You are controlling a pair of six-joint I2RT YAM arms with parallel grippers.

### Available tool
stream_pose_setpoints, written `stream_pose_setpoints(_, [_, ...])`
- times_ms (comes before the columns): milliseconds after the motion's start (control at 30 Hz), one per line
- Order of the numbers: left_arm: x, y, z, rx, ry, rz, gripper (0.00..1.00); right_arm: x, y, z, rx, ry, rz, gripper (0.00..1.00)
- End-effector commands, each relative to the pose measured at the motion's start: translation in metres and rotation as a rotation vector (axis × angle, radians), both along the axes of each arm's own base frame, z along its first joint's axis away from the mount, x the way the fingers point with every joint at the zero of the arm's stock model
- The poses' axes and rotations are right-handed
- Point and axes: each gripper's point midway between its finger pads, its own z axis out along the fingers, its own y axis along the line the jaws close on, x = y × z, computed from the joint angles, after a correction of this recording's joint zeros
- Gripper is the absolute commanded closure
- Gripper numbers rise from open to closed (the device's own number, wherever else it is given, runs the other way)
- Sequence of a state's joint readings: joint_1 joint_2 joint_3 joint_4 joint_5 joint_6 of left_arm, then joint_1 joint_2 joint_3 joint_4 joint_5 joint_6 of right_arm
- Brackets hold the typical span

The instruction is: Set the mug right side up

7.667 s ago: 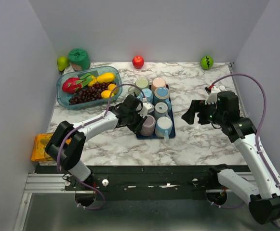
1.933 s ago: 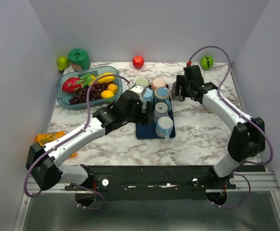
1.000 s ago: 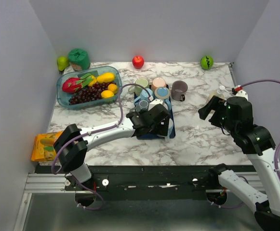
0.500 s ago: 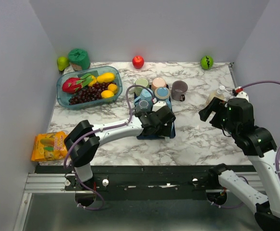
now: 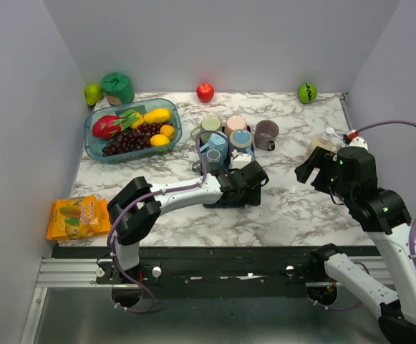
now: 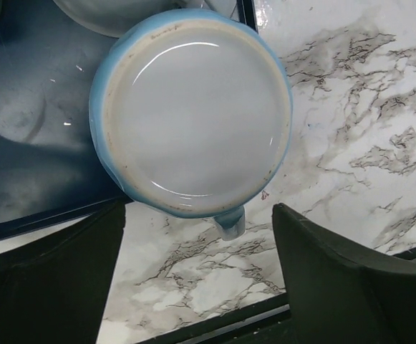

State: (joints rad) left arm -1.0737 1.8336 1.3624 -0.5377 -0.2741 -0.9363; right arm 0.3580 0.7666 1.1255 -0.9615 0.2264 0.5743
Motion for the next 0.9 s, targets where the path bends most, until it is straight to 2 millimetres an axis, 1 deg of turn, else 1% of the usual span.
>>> stream_pose_setpoints(0, [0.003,0.005,-0.001,0.018,-0.004,0.068,0.20,-0.008,-0.002,-0.009,-0.014,0.027,0.017,0.11])
stream_pose_setpoints(133, [0.002,0.015,-0.003,0.040,-0.009,0.084,0.35,-0.010,-0.003,-0.012,-0.010,0.028,0.012,0.11])
stream_pose_setpoints(167, [0.001,0.016,-0.004,0.043,-0.007,0.087,0.40,-0.011,-0.003,-0.014,-0.010,0.031,0.011,0.11])
stream_pose_setpoints(333, [0.000,0.020,-0.009,0.065,-0.005,0.083,0.50,-0.011,-0.004,-0.017,-0.006,0.032,0.003,0.11])
stream_pose_setpoints(367, [0.000,0.021,-0.009,0.068,-0.007,0.079,0.56,-0.011,-0.003,-0.018,-0.006,0.034,0.003,0.11])
stream_pose_setpoints(433, [0.001,0.021,-0.008,0.073,-0.015,0.078,0.58,-0.011,-0.003,-0.020,-0.005,0.039,0.001,0.11])
stream_pose_setpoints(467, [0.002,0.022,-0.007,0.079,-0.022,0.075,0.62,-0.012,-0.003,-0.021,-0.005,0.040,0.000,0.11])
stream_pose_setpoints(500, [0.004,0.023,-0.007,0.083,-0.029,0.074,0.63,-0.011,-0.003,-0.022,-0.004,0.038,-0.002,0.11])
stream_pose_setpoints(533, [0.005,0.022,-0.005,0.079,-0.033,0.074,0.63,-0.011,-0.004,-0.023,-0.002,0.040,-0.005,0.11])
stream_pose_setpoints(767, [0.009,0.022,-0.007,0.112,-0.047,0.054,0.64,-0.010,-0.003,-0.026,0.002,0.046,-0.008,0.11])
stream_pose_setpoints(833, [0.009,0.023,-0.008,0.118,-0.048,0.050,0.67,-0.010,-0.003,-0.026,0.005,0.045,-0.013,0.11])
stream_pose_setpoints(867, [0.009,0.023,-0.009,0.120,-0.050,0.046,0.74,-0.009,-0.002,-0.026,0.006,0.045,-0.010,0.11])
